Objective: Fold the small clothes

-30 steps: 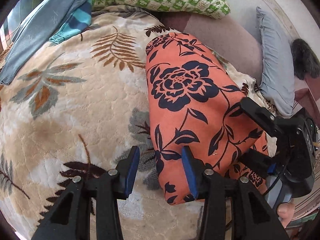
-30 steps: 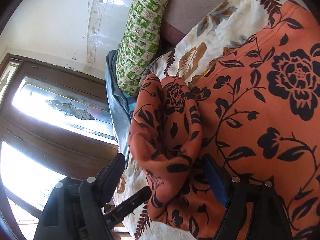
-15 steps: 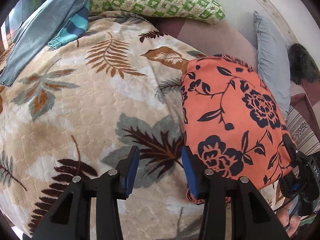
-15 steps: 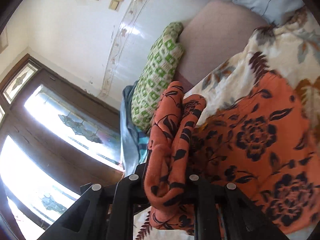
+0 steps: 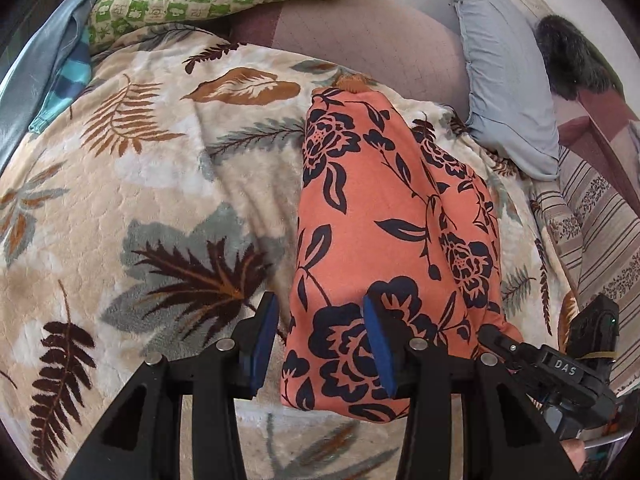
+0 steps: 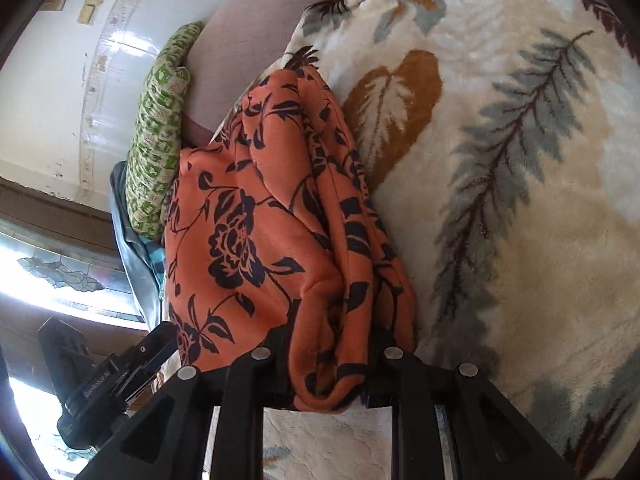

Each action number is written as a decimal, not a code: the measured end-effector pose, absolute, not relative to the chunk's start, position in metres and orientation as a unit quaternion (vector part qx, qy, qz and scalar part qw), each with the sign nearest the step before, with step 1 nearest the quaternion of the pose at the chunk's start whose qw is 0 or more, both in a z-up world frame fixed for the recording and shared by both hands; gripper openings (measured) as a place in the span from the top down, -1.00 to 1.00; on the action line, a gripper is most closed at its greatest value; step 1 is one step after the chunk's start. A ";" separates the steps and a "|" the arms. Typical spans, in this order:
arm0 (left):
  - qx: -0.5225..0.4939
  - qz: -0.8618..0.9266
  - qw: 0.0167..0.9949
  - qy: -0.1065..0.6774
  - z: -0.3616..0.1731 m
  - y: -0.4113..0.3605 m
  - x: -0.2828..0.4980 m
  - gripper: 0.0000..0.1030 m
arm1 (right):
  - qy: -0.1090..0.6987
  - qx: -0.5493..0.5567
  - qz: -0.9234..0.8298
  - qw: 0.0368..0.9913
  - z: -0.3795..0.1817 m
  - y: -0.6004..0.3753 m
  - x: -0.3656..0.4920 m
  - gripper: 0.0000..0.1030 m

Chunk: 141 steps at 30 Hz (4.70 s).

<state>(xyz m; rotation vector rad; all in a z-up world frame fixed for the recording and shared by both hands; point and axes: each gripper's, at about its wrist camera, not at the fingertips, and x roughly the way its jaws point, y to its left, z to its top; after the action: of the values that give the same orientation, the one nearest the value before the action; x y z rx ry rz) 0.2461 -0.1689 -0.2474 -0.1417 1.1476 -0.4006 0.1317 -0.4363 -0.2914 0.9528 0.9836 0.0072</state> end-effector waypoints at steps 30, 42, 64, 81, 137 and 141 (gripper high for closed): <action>0.250 -0.096 0.839 0.473 -0.289 -0.271 0.354 -0.84 | 0.438 0.528 0.070 0.724 -0.312 -0.439 0.190 0.79; 0.098 -0.175 0.849 0.489 -0.233 -0.271 0.362 -0.86 | 0.389 0.566 0.073 0.723 -0.305 -0.461 0.180 0.78; 0.177 -0.227 0.813 0.505 -0.257 -0.360 0.380 -0.87 | 0.403 0.519 0.086 0.749 -0.299 -0.465 0.193 0.71; 0.048 -0.203 0.792 0.574 -0.310 -0.167 0.254 -0.94 | 0.392 0.514 0.041 0.762 -0.299 -0.452 0.202 0.72; 0.135 -0.151 0.841 0.501 -0.263 -0.204 0.272 -0.97 | 0.392 0.442 0.088 0.802 -0.248 -0.448 0.219 0.65; 0.146 -0.145 0.832 0.515 -0.281 -0.200 0.265 -0.99 | 0.431 0.425 0.070 0.793 -0.256 -0.440 0.211 0.65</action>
<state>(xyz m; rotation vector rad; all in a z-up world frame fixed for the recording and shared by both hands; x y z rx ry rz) 0.2652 -0.2000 -0.2811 0.3104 1.0916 -0.3084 0.2105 -0.4402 -0.2555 0.9143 0.9261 0.1509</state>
